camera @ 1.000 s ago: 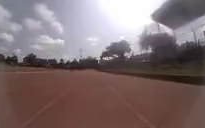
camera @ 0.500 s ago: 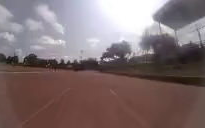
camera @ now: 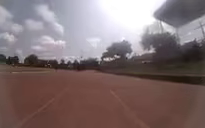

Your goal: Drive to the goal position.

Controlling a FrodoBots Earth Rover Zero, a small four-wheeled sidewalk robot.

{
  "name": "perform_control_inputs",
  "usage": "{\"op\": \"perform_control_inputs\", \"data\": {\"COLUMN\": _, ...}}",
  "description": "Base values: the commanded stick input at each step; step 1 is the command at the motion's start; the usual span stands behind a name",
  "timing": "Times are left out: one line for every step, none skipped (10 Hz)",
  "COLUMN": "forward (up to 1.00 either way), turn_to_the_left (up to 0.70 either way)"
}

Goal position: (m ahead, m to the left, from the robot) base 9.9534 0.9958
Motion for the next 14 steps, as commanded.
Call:
{"op": "perform_control_inputs", "data": {"forward": 0.7, "turn_to_the_left": 0.0}}
{"op": "perform_control_inputs", "data": {"forward": 0.7, "turn_to_the_left": 0.0}}
{"op": "perform_control_inputs", "data": {"forward": 0.7, "turn_to_the_left": 0.0}}
{"op": "perform_control_inputs", "data": {"forward": 0.7, "turn_to_the_left": 0.0}}
{"op": "perform_control_inputs", "data": {"forward": 0.7, "turn_to_the_left": 0.0}}
{"op": "perform_control_inputs", "data": {"forward": 0.7, "turn_to_the_left": 0.0}}
{"op": "perform_control_inputs", "data": {"forward": 0.7, "turn_to_the_left": 0.0}}
{"op": "perform_control_inputs", "data": {"forward": 0.7, "turn_to_the_left": 0.0}}
{"op": "perform_control_inputs", "data": {"forward": 0.7, "turn_to_the_left": 0.0}}
{"op": "perform_control_inputs", "data": {"forward": 0.7, "turn_to_the_left": 0.0}}
{"op": "perform_control_inputs", "data": {"forward": 0.7, "turn_to_the_left": 0.0}}
{"op": "perform_control_inputs", "data": {"forward": 0.7, "turn_to_the_left": 0.0}}
{"op": "perform_control_inputs", "data": {"forward": 0.7, "turn_to_the_left": 0.0}}
{"op": "perform_control_inputs", "data": {"forward": 0.7, "turn_to_the_left": 0.0}}
